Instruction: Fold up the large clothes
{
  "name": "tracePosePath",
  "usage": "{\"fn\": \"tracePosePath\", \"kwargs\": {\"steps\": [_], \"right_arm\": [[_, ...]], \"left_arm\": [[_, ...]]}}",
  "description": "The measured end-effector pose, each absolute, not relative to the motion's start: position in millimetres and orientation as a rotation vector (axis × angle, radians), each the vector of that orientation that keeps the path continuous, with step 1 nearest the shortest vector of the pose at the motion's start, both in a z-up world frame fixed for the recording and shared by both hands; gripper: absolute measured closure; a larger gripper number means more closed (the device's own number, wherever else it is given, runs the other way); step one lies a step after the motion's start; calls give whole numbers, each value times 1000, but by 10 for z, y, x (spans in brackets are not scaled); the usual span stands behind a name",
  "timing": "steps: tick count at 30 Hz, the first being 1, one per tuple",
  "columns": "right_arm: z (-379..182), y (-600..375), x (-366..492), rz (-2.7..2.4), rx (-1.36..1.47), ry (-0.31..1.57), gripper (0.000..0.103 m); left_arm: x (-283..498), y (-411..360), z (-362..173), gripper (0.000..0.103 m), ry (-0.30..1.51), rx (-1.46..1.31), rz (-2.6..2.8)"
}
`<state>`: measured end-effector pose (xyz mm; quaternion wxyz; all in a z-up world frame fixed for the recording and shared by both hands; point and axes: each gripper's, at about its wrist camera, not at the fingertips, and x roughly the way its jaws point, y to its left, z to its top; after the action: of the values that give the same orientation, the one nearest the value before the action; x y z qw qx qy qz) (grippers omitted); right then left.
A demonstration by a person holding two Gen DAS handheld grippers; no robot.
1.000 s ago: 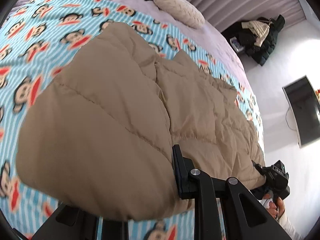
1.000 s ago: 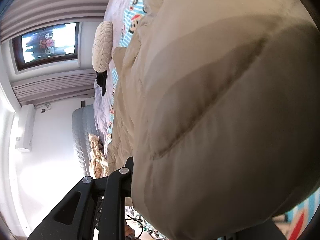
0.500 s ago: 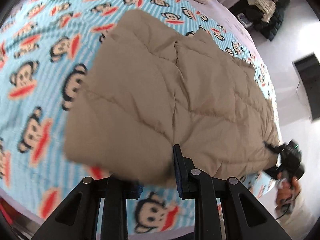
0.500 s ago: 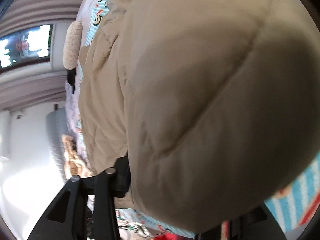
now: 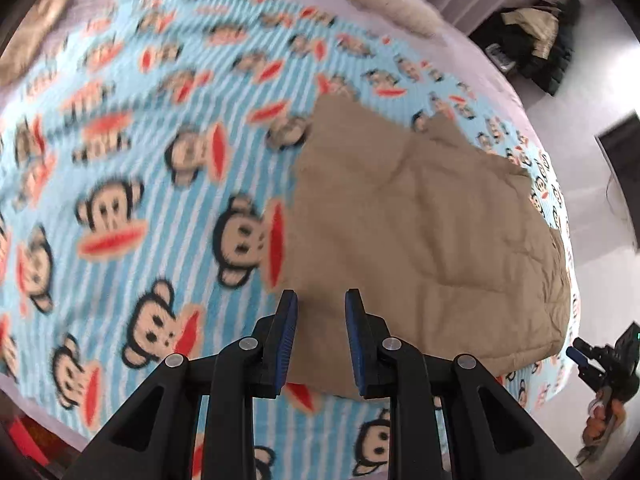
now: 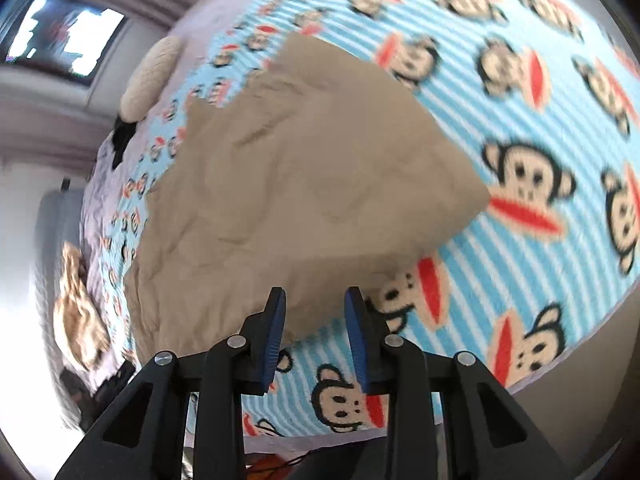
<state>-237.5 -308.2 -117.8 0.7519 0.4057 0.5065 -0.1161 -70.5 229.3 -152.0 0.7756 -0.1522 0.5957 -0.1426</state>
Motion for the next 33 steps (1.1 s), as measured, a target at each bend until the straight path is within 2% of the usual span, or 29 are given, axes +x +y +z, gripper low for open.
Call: {"fn": "tracePosePath", "kwargs": {"steps": [1, 3, 5, 9, 11, 13, 15, 16, 17, 18, 25, 33], "right_arm": [[-1095, -3030, -2416, -235, 842, 1108, 70], [-1043, -2975, -2368, -219, 792, 1111, 70], [-1066, -2911, -2218, -218, 793, 1117, 70], [-1367, -2927, -2265, -277, 736, 1184, 70], [-1545, -2928, -2160, -319, 668, 1224, 73], [-1644, -2957, -2075, -327, 644, 1244, 73], [-1658, -2965, -2009, -334, 619, 1253, 73], [-1655, -2959, -1976, -337, 606, 1257, 73], [-1651, -2955, -1961, -340, 594, 1260, 73], [-1650, -2952, -1956, -340, 585, 1263, 73], [-1658, -2866, -1916, -381, 567, 1277, 73], [-1327, -2498, -1971, -394, 515, 1255, 70]], "left_arm": [[-699, 2358, -1582, 75, 1298, -359, -314], [-700, 2462, -1662, 22, 1292, -389, -303], [-709, 2485, -1664, 21, 1257, -380, -316], [-657, 2386, -1790, 21, 1308, -387, -445], [-625, 2300, -1866, 21, 1328, -369, -479], [-628, 2190, -1882, 25, 1331, -360, -565], [-665, 2063, -1864, 49, 1350, -328, -660], [-696, 2020, -1861, 54, 1360, -279, -678], [-727, 1994, -1870, 71, 1367, -221, -685], [-751, 1994, -1900, 78, 1380, -180, -686], [-787, 2203, -2074, 79, 1407, -118, -491], [-1013, 2269, -1540, 79, 1291, -79, -314]]}}
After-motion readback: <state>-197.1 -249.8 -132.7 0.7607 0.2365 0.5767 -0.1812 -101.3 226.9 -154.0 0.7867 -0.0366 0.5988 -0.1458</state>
